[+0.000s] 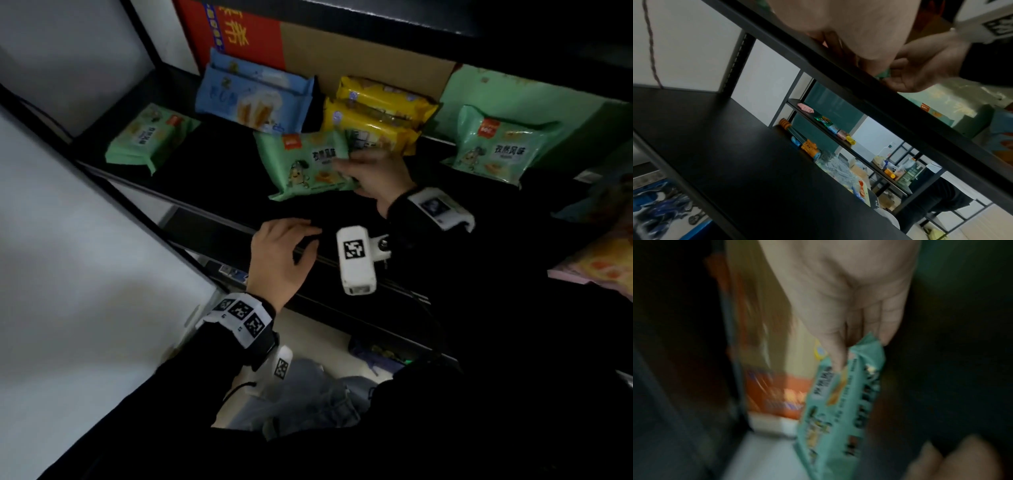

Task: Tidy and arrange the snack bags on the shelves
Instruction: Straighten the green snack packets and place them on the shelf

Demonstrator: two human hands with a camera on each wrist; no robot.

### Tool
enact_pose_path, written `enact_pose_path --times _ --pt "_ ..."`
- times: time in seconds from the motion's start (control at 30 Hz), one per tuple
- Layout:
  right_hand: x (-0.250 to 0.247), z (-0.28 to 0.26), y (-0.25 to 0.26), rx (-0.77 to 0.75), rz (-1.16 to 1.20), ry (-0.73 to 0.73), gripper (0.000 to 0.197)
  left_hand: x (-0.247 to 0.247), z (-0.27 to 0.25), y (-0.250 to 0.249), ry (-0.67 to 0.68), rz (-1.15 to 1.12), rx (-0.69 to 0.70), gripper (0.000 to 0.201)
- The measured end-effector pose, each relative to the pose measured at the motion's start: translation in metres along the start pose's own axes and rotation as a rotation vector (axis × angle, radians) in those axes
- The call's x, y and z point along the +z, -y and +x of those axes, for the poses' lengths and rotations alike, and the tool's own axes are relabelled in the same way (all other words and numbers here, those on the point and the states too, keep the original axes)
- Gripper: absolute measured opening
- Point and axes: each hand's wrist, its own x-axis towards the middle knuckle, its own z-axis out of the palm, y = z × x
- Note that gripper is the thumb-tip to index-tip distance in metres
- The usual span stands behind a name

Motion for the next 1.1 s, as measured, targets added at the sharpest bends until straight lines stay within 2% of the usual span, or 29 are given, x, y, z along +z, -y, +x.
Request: enact_pose_path --times 0.07,0.13,0.2,0.3,0.37,0.43,0.53,0.67,0.9,1.0,1.1 --pt "-0.032 -0.020 -0.013 -0.004 0.196 -0.115 0.007 0.006 0.003 -0.006 0.028 0.066 -0.053 0.020" --pt "-0.070 -0.038 -0.030 0.004 0.382 -0.241 0.004 0.015 0.011 -0.017 0.065 0.089 -0.069 0.020" --pt "-0.108 -0.050 -0.045 0.022 0.535 -0.444 0.009 0.028 0.020 -0.033 0.119 0.076 -0.038 0.022" --pt "-0.146 -0.051 -0.058 0.050 0.523 -0.686 0.012 0.047 0.030 -0.056 0.189 0.064 0.018 0.024" --pt "-0.158 -0.045 -0.065 0.062 0.440 -0.772 0.011 0.055 0.031 -0.065 0.192 0.058 0.025 0.024" --pt "-0.164 -0.038 -0.071 0.089 0.346 -0.755 0.025 0.059 0.029 -0.067 0.159 0.068 0.033 0.023" --pt "-0.163 -0.031 -0.075 0.117 0.214 -0.629 0.047 0.061 0.027 -0.064 0.099 0.095 0.080 0.022" --pt "-0.158 -0.021 -0.081 0.112 0.006 -0.652 0.071 0.064 0.026 -0.062 0.075 0.117 0.110 0.022" --pt "-0.162 -0.009 -0.078 0.191 -0.105 -0.678 0.081 0.064 0.026 -0.062 0.036 0.125 0.138 0.021" --pt "-0.156 -0.020 -0.079 0.138 -0.009 -0.787 0.085 0.063 0.025 -0.065 0.056 0.123 0.112 0.021" --pt "-0.136 -0.040 -0.080 0.027 0.122 -0.868 0.065 0.060 0.026 -0.068 0.086 0.074 0.038 0.019"
